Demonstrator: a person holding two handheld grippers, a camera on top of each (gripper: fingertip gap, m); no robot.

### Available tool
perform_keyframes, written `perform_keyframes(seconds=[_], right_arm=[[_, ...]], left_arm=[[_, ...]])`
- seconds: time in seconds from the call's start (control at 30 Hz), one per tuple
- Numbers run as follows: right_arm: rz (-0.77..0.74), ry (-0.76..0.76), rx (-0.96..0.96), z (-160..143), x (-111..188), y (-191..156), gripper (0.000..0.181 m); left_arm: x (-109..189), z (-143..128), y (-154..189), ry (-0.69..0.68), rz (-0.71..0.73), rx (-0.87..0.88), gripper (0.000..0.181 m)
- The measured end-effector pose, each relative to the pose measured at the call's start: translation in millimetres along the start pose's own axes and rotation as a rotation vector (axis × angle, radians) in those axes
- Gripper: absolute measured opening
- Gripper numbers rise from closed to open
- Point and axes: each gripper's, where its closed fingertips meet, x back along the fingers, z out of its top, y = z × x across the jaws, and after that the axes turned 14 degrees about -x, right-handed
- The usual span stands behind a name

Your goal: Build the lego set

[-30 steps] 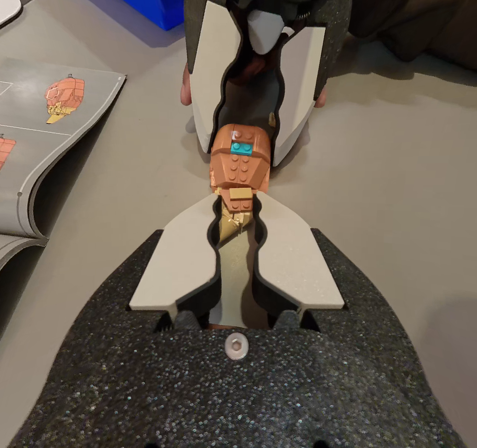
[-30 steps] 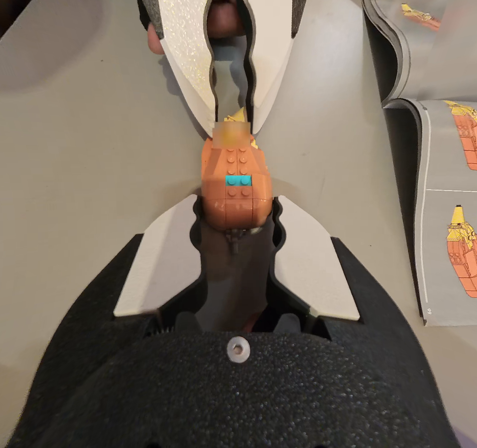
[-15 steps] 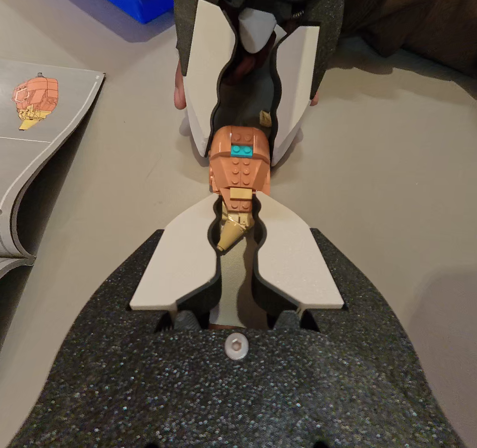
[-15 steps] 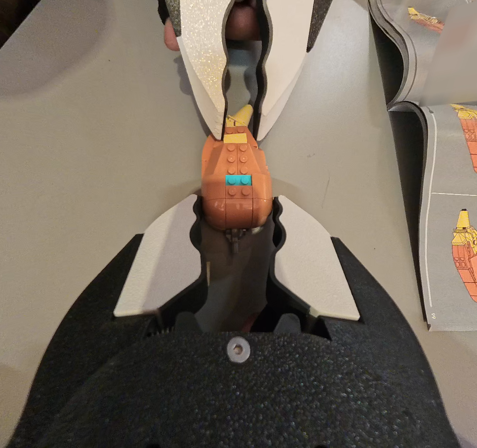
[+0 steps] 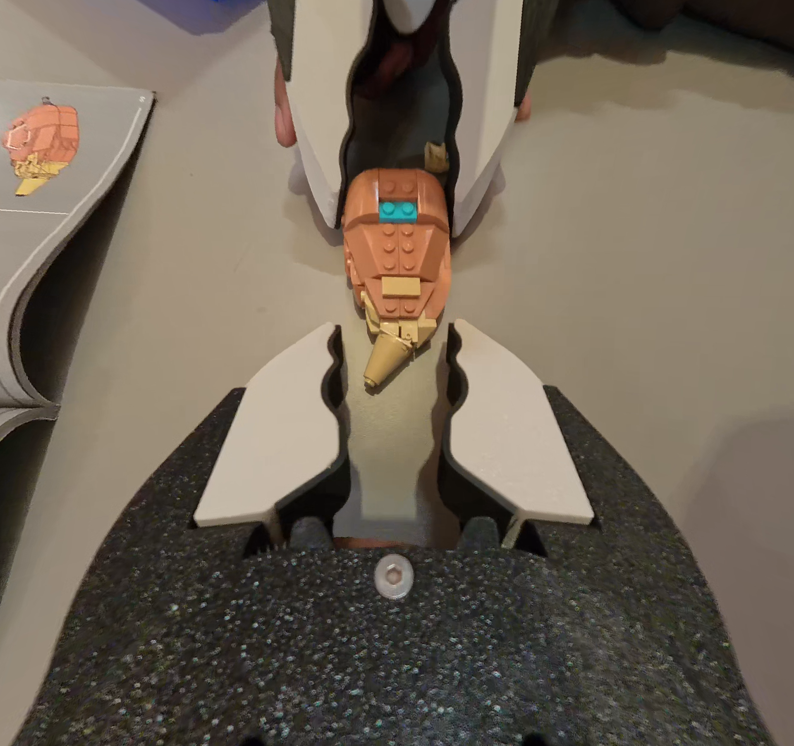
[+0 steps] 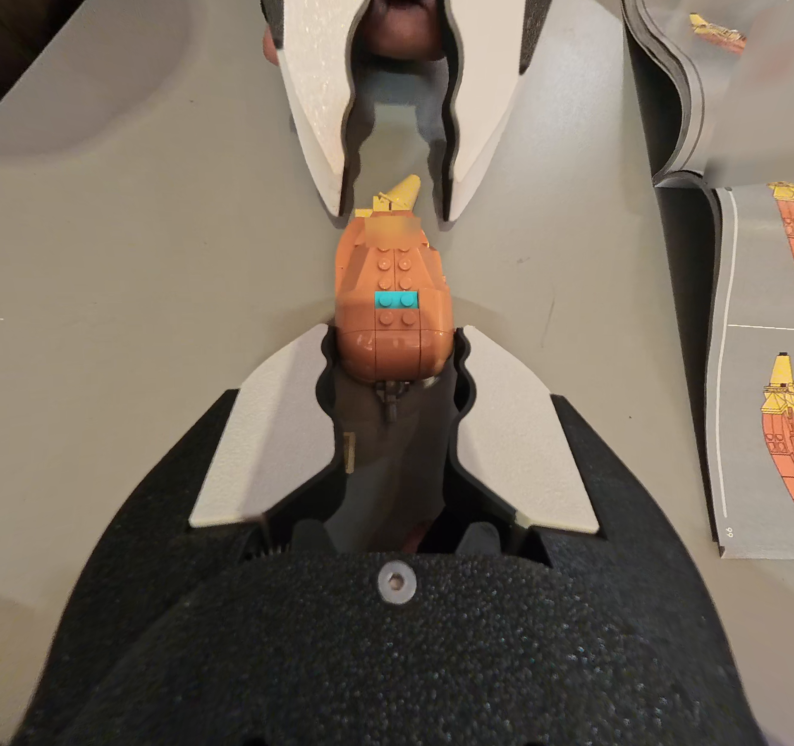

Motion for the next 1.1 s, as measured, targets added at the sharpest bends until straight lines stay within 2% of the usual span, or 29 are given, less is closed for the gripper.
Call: perform_keyframes(seconds=[0.03, 0.2, 0.57, 0.7, 0.83, 1.1], right_arm=[[0.004, 0.0, 0.001, 0, 0, -1, 0.054], [0.006, -0.009, 0.001, -1, -1, -1, 0.06], [-0.087, -0.019, -0.042, 2, -9, -4, 0.078], [-0.096, -0.023, -0.075, 4, -12, -5, 0.075], [-0.101, -0.018, -0.088, 6, -13, -2, 0.059], [-0.098, -0.005, -0.097, 6, -10, 0, 0.057]], left_arm=[[-2, -1, 1, -0.013, 0.0, -0.011, 0.047], [-10, -5, 3, -0.07, 0.0, -0.043, 0.047], [-12, -4, 1, -0.071, 0.015, -0.044, 0.044], [-12, -4, 2, -0.067, 0.008, -0.046, 0.042], [-11, -4, 3, -0.062, 0.001, -0.044, 0.042], [1, -2, 3, 0.009, -0.005, 0.025, 0.046]])
